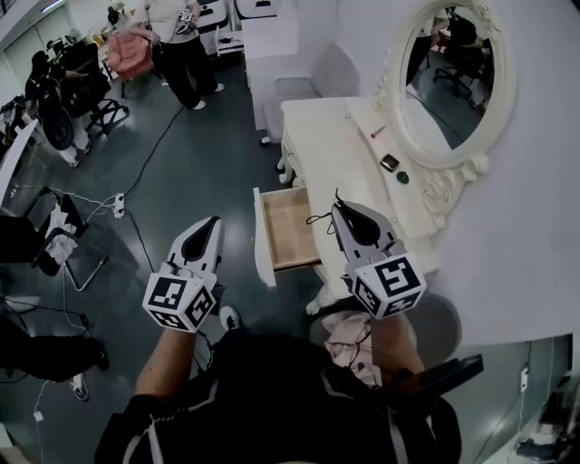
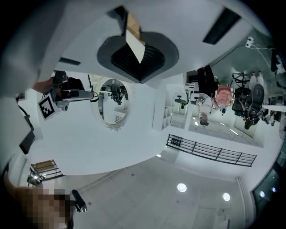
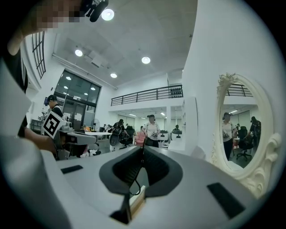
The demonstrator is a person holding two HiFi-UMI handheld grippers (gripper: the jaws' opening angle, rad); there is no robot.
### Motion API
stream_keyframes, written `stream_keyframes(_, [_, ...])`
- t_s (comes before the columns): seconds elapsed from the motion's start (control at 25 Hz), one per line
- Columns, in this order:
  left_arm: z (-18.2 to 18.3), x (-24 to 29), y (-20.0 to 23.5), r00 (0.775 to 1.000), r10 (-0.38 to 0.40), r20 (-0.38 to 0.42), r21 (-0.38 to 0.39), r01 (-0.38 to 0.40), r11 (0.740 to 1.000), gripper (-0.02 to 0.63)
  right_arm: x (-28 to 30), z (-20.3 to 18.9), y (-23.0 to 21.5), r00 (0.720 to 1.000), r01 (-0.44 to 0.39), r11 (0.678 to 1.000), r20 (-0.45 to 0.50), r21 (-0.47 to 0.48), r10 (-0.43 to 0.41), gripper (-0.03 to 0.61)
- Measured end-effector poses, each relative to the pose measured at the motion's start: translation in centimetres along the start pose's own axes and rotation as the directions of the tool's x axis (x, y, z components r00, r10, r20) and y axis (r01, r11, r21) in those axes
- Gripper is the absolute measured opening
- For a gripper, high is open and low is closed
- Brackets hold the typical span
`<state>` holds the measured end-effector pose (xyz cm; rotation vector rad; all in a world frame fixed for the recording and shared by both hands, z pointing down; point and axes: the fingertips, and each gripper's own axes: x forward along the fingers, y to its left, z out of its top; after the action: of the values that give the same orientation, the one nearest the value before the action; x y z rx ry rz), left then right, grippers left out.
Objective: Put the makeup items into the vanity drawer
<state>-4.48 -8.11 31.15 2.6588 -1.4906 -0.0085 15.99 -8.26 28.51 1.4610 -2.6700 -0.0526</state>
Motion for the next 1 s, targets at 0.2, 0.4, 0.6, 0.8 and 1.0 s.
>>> stream_keyframes(0.2, [-0.3, 4.2, 1.1, 0.996, -0.089, 0.002, -0.004, 0.089, 0.996, 0.003, 1.9, -0.2, -1.6, 0.998, 0.067, 0.998, -0.013, -0.01, -0.067, 0.02])
stream_keyframes(0.4, [-0.4, 8.0, 3.8, 0.983, -0.183, 0.0, 0.001, 0.183, 0.983, 0.003, 4.6, -0.9, -2.7, 0.988, 0.146, 0.989, -0.05, -0.022, -0.147, 0.02])
stream_keyframes(0.6, [-0.2, 11.7, 7.0, 0.964, -0.264, -0.013, -0.007, 0.264, 0.965, 0.004, 7.8, -1.3, -3.5, 0.971, 0.221, 0.975, -0.089, -0.019, -0.221, 0.02])
stream_keyframes(0.8, [-0.5, 14.8, 10.1, 0.947, -0.319, -0.033, -0.024, 0.319, 0.948, 0.003, 11.3, -2.0, -3.8, 0.957, 0.266, 0.964, -0.117, -0.011, -0.266, 0.02])
stream_keyframes(1.0, [-1.5, 17.1, 12.2, 0.923, -0.38, -0.059, -0.047, 0.378, 0.925, 0.003, 14.4, -2.8, -4.1, 0.944, 0.306, 0.952, -0.133, -0.002, -0.303, 0.02])
